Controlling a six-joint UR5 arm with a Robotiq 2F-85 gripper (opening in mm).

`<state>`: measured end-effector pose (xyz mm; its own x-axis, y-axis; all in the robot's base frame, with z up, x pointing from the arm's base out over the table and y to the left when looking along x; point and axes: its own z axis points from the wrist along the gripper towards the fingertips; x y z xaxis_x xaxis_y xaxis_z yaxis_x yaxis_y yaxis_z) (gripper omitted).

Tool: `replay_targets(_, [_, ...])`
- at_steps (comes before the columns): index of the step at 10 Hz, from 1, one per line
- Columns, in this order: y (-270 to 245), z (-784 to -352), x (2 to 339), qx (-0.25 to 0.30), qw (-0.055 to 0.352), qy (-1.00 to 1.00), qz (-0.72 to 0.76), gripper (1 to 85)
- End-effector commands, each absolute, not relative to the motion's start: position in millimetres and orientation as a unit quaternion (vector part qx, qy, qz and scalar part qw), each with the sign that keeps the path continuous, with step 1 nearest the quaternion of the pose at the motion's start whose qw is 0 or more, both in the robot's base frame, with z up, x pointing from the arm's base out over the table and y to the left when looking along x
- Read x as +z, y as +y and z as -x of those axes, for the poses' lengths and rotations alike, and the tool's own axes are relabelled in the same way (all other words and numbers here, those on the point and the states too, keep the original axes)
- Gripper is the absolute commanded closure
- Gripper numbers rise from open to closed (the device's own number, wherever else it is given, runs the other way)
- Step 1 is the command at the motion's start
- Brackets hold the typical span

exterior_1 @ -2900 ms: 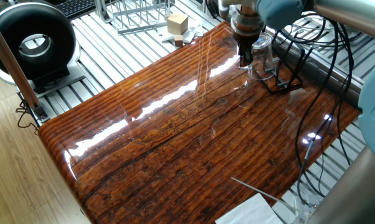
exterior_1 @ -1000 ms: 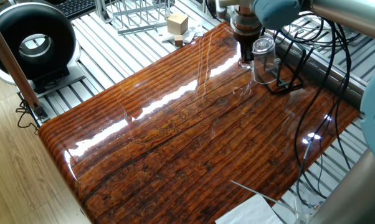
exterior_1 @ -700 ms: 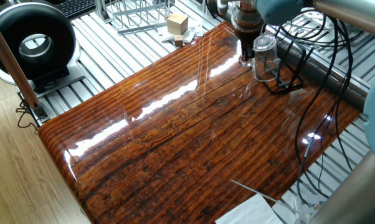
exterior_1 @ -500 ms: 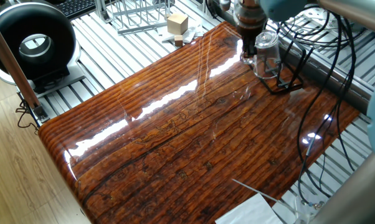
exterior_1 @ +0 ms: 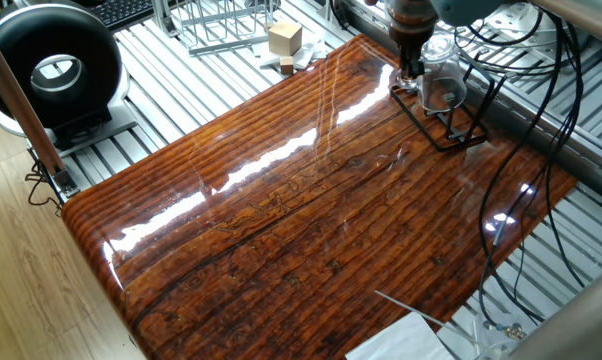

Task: Take the cup off the cup rack

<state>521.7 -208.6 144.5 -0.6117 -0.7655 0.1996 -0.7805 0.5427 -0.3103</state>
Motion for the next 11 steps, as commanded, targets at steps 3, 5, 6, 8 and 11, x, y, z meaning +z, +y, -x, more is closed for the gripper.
replay_targets(3, [-194,-527,152,0.182,-0.002,-0.883,-0.432,84.3])
replay_targets(5, [-187,-531,150,0.181,-0.008,-0.885,-0.429,84.3])
replay_targets(6, [-188,-537,154,0.190,-0.018,-0.881,-0.433,84.3])
replay_targets(8, [-189,-534,155,0.192,-0.013,-0.880,-0.434,84.3])
replay_targets(11, [-196,-521,166,0.205,0.004,-0.880,-0.430,84.3])
